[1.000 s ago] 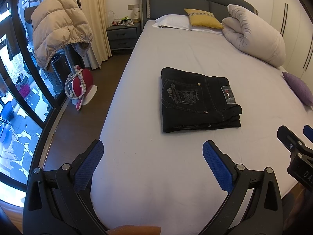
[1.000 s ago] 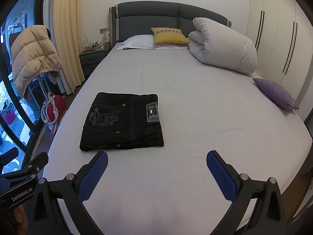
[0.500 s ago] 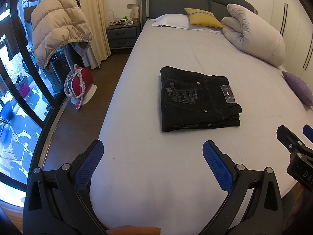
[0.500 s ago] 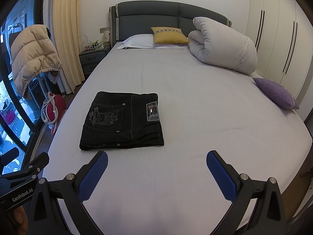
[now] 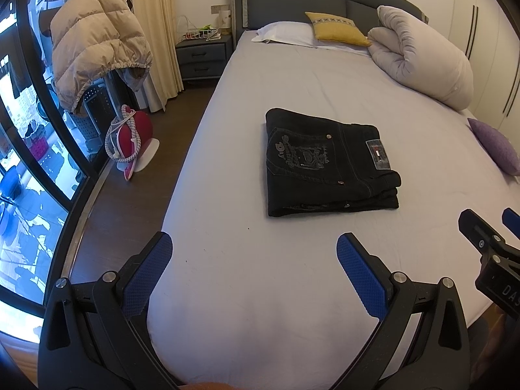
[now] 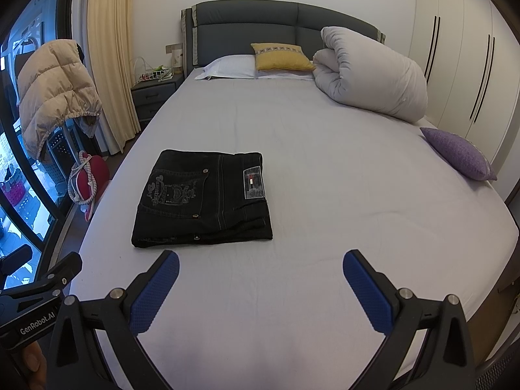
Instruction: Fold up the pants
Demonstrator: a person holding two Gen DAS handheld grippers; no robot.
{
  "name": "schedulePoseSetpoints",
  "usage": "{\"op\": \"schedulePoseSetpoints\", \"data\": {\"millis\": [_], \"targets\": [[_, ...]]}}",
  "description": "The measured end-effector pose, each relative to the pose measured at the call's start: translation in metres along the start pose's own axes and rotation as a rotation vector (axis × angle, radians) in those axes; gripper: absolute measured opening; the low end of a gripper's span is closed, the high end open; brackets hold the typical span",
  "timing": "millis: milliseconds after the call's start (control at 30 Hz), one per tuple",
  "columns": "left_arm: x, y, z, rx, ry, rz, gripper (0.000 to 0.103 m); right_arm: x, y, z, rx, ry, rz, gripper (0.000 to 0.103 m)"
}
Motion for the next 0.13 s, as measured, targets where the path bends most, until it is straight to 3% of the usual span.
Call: {"op": "schedulePoseSetpoints", "data": {"millis": [133], "targets": [[0.0000, 0.0012, -0.0003, -0.002, 0.001, -0.004, 0.103, 0.0003, 0.0002, -0.0013, 0.000, 0.000, 0.001, 0.103]]}}
Point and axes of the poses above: each gripper's, at about its wrist camera, not at the fingertips, and y roughly the way its jaws point, z to its left, x to its top, the point moved 4 cm from there along y, roughly the way its jaws point, and after that the axes turned 14 degrees about -z, right-handed, at the moved point
